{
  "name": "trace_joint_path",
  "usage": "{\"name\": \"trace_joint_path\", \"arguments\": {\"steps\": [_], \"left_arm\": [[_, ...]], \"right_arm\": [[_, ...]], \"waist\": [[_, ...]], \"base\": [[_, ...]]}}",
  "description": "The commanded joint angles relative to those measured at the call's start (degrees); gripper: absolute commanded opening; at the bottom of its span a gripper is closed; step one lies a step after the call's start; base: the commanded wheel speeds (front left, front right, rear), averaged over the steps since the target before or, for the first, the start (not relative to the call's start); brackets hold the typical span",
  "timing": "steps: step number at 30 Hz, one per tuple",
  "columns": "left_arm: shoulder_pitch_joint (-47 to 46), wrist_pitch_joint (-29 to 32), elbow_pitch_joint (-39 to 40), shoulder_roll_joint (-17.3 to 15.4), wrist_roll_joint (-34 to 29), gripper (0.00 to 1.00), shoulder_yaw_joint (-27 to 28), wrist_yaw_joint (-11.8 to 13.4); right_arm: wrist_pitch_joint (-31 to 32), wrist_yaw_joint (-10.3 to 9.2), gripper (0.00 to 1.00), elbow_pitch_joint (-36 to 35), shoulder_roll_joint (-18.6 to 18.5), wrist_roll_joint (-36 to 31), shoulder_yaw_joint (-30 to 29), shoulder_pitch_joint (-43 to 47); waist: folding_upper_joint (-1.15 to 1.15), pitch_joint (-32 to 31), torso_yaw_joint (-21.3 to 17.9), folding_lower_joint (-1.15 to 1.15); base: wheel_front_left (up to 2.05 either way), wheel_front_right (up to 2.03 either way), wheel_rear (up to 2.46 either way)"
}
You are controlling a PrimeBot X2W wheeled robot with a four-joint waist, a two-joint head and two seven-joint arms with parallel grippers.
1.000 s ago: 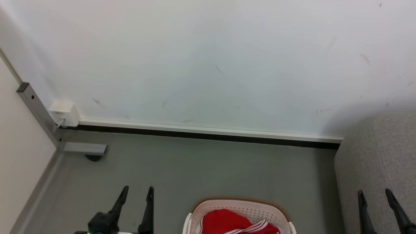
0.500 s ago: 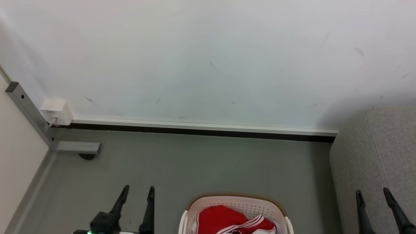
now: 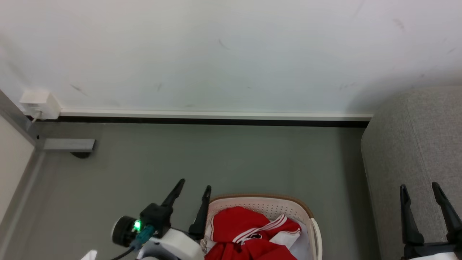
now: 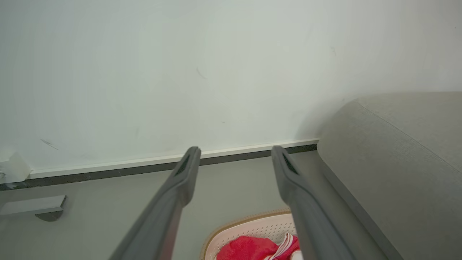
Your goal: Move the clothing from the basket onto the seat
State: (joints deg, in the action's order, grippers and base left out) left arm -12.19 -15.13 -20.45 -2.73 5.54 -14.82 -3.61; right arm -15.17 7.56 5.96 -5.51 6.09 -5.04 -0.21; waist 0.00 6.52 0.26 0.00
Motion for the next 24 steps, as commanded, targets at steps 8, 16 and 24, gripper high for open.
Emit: {"name": "trace_joint_path", "arguments": {"steps": [8, 16, 24], "left_arm": [[-12.96, 2.74, -14.32, -0.3, 2.44, 1.0, -11.6, -1.74], [-22.26, 12.07, -23.73, -0.33, 9.64, 1.0, -21.78, -0.65], [-26.8, 17.72, -29.64, -0.34, 16.15, 1.0, -29.37, 0.15]], "right_arm": [[0.03, -0.14, 1.0, -2.58, -0.61, 0.55, 0.43, -5.95], [0.03, -0.14, 1.0, -5.47, -0.19, 0.9, 2.35, -11.63], [0.03, -0.14, 1.0, -6.92, 0.68, 1.0, 2.73, -15.59]], "waist": [[0.0, 8.88, -3.06, 0.0], [0.0, 17.19, -7.02, 0.0], [0.0, 23.58, -10.45, 0.0]], "base": [[0.0, 0.0, 0.0], [0.0, 0.0, 0.0], [0.0, 0.0, 0.0]]}}
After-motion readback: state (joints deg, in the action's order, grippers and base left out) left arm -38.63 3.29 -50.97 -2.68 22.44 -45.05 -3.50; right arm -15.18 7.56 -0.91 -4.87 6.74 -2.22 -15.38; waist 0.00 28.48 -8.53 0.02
